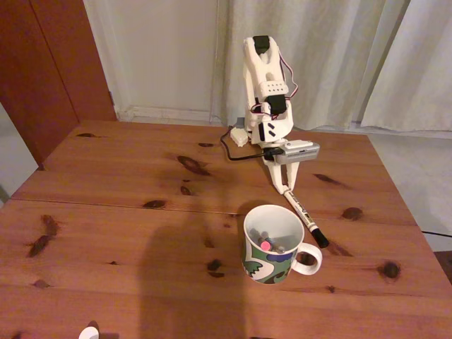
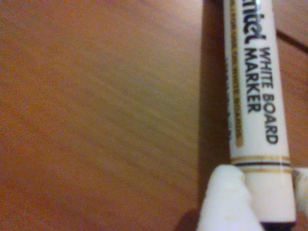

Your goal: Clean up the desk and place the pens and markers into the cup

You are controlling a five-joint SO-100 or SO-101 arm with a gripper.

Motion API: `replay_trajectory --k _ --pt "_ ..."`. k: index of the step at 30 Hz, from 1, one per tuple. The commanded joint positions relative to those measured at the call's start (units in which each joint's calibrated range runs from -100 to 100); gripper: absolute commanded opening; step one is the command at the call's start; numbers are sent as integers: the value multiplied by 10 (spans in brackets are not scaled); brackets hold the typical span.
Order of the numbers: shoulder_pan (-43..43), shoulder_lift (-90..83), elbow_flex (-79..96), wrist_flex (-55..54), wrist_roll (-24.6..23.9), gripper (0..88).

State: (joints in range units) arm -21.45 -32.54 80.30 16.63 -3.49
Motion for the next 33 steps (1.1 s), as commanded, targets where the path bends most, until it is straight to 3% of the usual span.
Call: replay_trajectory --k 1,4,9,11,27,33 --pt "11 -19 1 -5 0 13" --pt "11 -21 6 -5 1 52" --pt "11 -21 4 -5 3 242" --pt "11 -21 3 -5 1 279" --pt "46 -13 -47 -3 -1 284" --pt "52 -11 -76 47 2 284"
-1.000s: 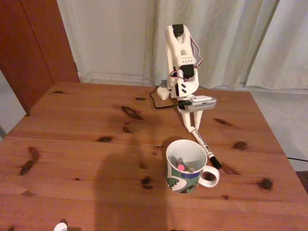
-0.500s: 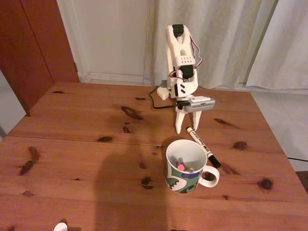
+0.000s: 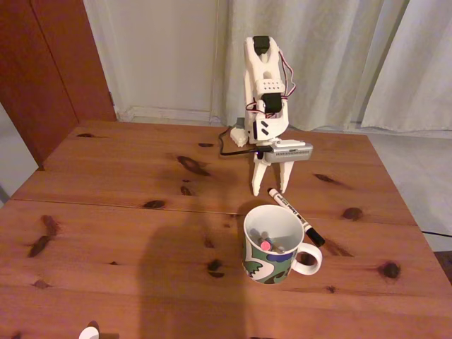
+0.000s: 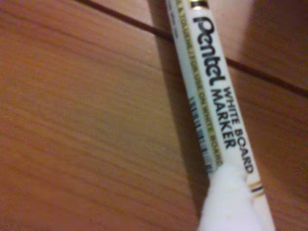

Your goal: Clean up the desk and place the pens and markers into the cup

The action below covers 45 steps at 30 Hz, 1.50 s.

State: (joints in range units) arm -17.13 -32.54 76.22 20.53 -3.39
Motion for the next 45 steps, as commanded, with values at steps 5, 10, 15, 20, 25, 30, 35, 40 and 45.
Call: replay_trajectory --k 5,10,15,20,25,30,35,40,45 --pt "25 -16 -35 6 2 284" --pt "45 -16 -55 10 3 284" --pt "47 -12 -70 12 3 269" --pt "47 -10 -72 12 2 181" --pt "41 48 -89 10 5 147" --pt "44 140 -163 11 14 148" --pt "47 190 -227 12 14 148" --pt "48 215 -265 12 14 148" --pt "61 248 -326 13 15 148"
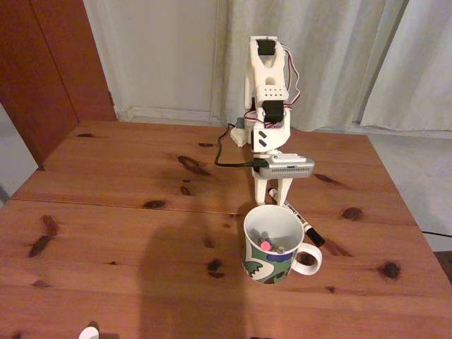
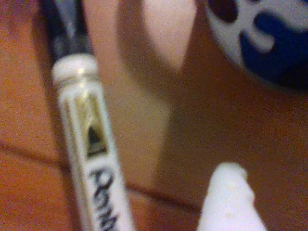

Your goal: Clean up the desk and place the pens and markers into the cup

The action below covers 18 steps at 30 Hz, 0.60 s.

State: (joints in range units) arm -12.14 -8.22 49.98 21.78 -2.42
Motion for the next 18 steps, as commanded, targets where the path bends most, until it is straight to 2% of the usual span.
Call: replay_trajectory --k 1,12,18 --pt "12 11 -75 3 6 148" --pt "27 26 -187 270 48 148" --pt "15 24 -188 355 52 148"
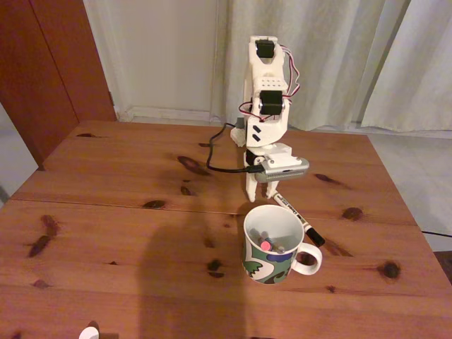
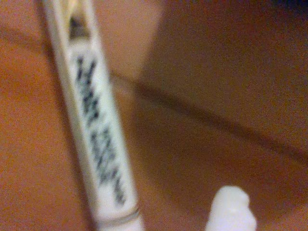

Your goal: Clean up the desk and place the pens and markers into the cup

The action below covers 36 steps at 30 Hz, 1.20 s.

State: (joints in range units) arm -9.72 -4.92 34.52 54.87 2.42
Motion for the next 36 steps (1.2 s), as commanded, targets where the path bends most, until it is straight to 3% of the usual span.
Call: replay_trajectory --k 1,24,36 --pt "-9 -9 -32 25 4 148" --pt "-24 42 -191 19 5 148" --pt "-88 15 -127 28 0 148"
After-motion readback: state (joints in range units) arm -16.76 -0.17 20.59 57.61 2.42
